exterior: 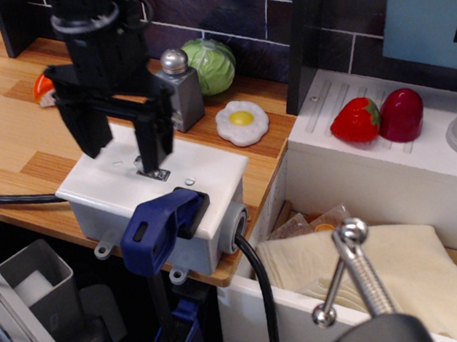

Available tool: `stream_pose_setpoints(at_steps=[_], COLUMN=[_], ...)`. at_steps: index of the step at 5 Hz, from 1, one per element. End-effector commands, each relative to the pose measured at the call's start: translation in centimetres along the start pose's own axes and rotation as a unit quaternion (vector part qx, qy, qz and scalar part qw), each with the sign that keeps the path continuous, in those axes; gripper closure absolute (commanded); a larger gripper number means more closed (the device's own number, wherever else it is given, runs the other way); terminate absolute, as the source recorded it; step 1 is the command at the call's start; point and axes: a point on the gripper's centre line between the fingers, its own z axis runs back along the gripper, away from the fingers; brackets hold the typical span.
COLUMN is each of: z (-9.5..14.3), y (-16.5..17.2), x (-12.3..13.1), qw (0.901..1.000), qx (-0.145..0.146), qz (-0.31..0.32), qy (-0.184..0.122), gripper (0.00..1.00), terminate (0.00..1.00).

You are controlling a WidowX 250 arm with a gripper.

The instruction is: Move light switch to the right

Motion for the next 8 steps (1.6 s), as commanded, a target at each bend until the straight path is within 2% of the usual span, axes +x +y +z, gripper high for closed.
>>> stream_pose_setpoints(at_steps=[1, 2, 5, 7, 8], z=[0.7, 0.6, 0.1, -0.4, -0.3], y=[-1.5, -2.3, -5.1, -5.8, -5.5], x=[0.2, 0.4, 0.8, 0.9, 1.1], qw=[0.9995, 0.9990, 0.9981, 0.9988, 0.9986], qx=[-0.011, -0.028, -0.046, -0.038, -0.037], qz=[0.007, 0.011, 0.017, 0.019, 0.018], qy=[-0.029, -0.033, -0.037, -0.027, -0.033], gripper=[0.00, 0.00, 0.00, 0.00, 0.00], terminate=[0.00, 0.00, 0.00, 0.00, 1.00])
